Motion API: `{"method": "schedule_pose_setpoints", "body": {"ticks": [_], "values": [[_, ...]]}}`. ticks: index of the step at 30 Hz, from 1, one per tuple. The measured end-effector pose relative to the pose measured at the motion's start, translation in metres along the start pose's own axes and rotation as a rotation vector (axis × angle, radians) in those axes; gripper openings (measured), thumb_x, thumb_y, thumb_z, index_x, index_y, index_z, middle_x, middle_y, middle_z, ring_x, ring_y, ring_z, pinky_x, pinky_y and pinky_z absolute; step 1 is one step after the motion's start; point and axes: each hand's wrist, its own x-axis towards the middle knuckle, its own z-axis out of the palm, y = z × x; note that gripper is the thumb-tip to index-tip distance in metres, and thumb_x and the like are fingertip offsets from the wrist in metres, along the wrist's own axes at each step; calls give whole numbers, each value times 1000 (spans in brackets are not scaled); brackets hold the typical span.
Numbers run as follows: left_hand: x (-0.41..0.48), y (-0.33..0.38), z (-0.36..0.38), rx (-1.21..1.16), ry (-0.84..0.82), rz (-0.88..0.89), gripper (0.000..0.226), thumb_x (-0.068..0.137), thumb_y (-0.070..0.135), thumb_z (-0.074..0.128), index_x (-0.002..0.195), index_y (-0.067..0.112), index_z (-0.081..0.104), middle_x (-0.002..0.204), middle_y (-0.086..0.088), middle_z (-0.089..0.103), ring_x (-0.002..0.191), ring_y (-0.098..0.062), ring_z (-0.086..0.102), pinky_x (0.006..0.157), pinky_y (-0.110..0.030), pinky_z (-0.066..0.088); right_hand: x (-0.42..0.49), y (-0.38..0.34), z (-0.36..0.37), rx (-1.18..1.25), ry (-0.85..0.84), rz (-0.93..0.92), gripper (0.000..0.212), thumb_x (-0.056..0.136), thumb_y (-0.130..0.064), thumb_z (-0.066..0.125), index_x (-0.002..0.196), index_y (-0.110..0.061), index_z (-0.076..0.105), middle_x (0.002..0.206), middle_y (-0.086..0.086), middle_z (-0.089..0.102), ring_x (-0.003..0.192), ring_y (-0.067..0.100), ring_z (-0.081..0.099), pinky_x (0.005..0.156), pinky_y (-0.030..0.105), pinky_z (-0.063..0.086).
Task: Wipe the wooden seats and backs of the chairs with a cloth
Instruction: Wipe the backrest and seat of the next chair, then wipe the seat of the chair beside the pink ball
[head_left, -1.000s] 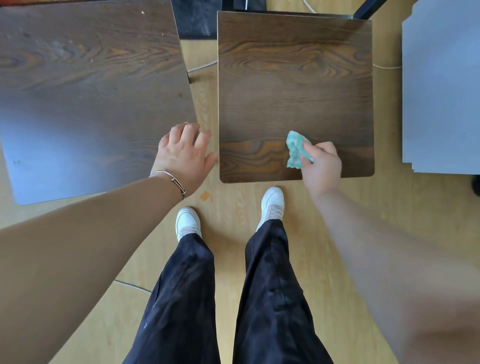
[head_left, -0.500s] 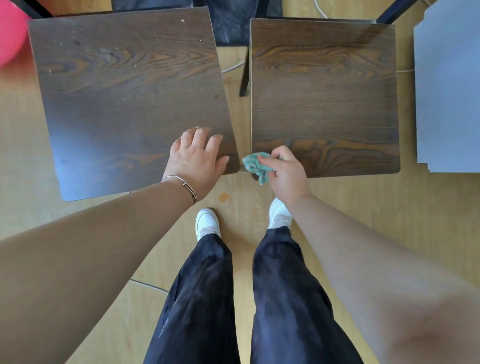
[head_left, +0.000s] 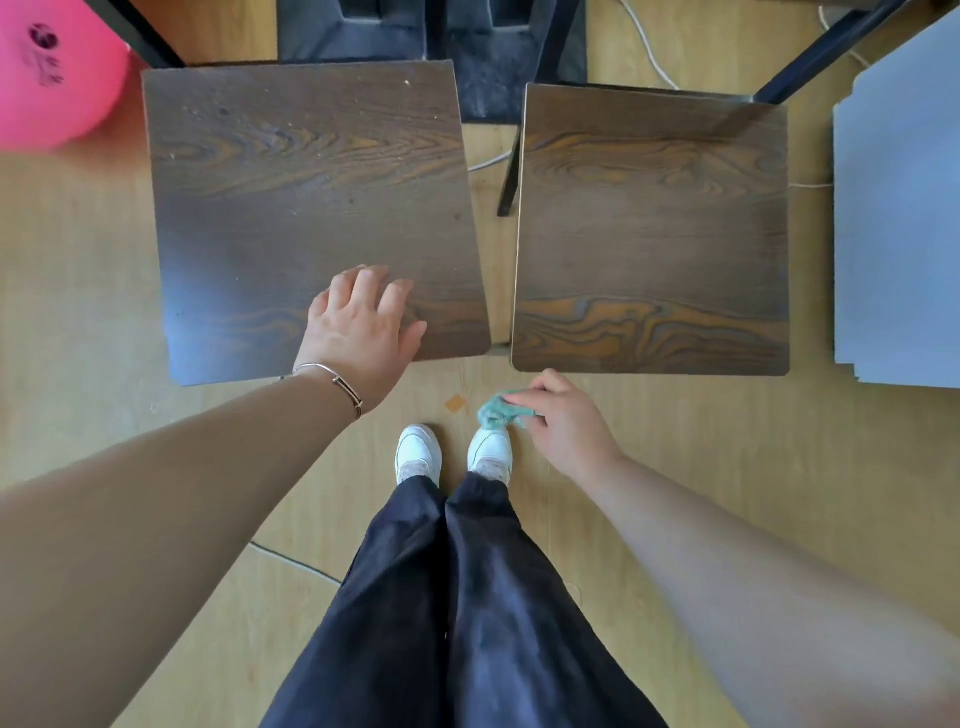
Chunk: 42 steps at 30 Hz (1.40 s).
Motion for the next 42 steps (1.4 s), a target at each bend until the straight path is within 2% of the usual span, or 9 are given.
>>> {"method": "schedule_pose_setpoints", "body": {"ticks": [7, 11, 14, 20, 24, 29, 33, 38, 42], "values": [[-7, -27, -27, -21, 80, -87, 52, 97, 47, 42, 139, 16, 42, 144, -11, 38, 133, -36, 30, 105, -51, 32, 66, -83, -40, 281, 185, 88, 26, 90, -12, 64, 114, -19, 73, 99, -4, 58, 85, 14, 62, 75, 22, 51], [-9, -54, -33, -52, 91, -138, 52, 97, 47, 41, 140, 17, 41, 145, -10, 37, 133, -36, 30, 106, -50, 32, 98, -133, -40, 467, 199, 141, 19, 91, -13, 63, 107, -18, 71, 98, 6, 66, 77, 22, 69, 61, 22, 57], [-5, -75, -36, -95, 96, -161, 52, 97, 47, 42, 140, 18, 41, 145, -9, 37, 132, -34, 31, 106, -48, 31, 117, -166, -34, 516, 237, 173, 15, 92, -13, 63, 104, -18, 69, 89, 2, 69, 67, 17, 70, 64, 30, 60], [5, -113, -51, -172, 77, -185, 53, 97, 47, 42, 142, 19, 37, 144, -7, 37, 130, -32, 33, 104, -46, 33, 139, -216, -16, 608, 266, 252, 17, 96, -11, 56, 109, -14, 67, 89, 0, 70, 65, 9, 69, 59, 18, 55], [8, -131, -64, -249, 0, -174, 52, 97, 47, 42, 143, 23, 36, 138, -7, 42, 124, -31, 38, 99, -45, 38, 144, -242, -11, 621, 287, 328, 16, 98, -16, 52, 110, -16, 62, 85, 3, 69, 65, 13, 69, 62, 30, 60], [12, -145, -78, -480, -50, -137, 47, 95, 47, 49, 136, 24, 46, 129, -2, 53, 119, -25, 48, 99, -42, 42, 145, -264, -12, 640, 247, 366, 17, 97, -19, 54, 113, -15, 59, 82, 7, 70, 61, 16, 64, 55, 31, 54], [21, -142, -85, -662, 17, -154, 39, 90, 42, 61, 126, 27, 58, 111, 5, 61, 103, -12, 57, 90, -26, 43, 149, -269, -12, 693, 241, 338, 21, 95, -15, 59, 115, -21, 58, 87, 7, 68, 56, 13, 58, 48, 28, 46], [29, -137, -82, -814, -24, -332, 8, 90, 37, 62, 94, 32, 67, 85, 14, 67, 79, -7, 61, 65, -18, 42, 155, -267, -19, 721, 166, 291, 25, 98, -16, 57, 117, -32, 58, 87, 9, 66, 55, 10, 55, 47, 25, 45], [30, -140, -79, -911, 1, -434, 8, 90, 32, 61, 84, 30, 64, 73, 12, 63, 63, -9, 55, 52, -18, 39, 159, -255, -20, 740, 182, 326, 20, 97, -19, 60, 114, -28, 60, 90, 10, 67, 55, 9, 53, 48, 23, 46]]}}
